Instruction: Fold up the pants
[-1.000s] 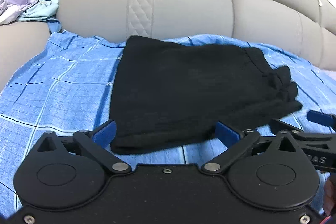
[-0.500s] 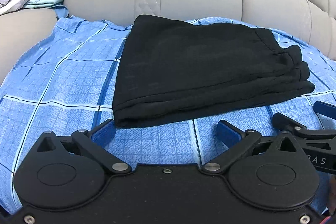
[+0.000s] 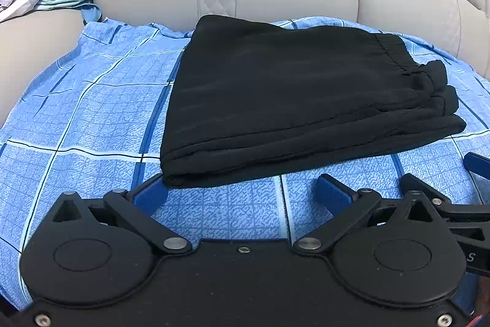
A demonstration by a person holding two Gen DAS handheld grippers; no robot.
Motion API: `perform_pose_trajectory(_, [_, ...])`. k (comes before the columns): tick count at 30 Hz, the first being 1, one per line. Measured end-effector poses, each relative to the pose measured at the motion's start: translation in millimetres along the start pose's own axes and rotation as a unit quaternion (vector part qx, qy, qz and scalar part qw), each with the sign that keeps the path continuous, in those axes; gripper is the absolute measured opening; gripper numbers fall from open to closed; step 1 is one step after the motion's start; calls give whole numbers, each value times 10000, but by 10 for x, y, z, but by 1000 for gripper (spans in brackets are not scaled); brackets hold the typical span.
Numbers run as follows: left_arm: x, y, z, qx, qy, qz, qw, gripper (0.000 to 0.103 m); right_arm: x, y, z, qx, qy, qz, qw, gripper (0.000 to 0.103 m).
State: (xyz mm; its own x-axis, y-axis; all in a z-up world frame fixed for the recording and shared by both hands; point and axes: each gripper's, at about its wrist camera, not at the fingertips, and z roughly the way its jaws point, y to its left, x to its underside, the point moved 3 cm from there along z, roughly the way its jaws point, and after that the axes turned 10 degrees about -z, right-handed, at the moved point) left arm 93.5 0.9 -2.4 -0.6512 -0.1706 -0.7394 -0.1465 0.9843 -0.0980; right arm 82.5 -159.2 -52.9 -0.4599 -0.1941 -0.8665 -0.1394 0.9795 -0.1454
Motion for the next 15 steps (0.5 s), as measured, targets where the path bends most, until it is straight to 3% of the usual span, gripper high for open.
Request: perform_pose_trajectory(15, [-2, 14, 12, 19, 44, 14, 10000, 103, -2, 1, 9, -70, 90, -27, 9999, 103])
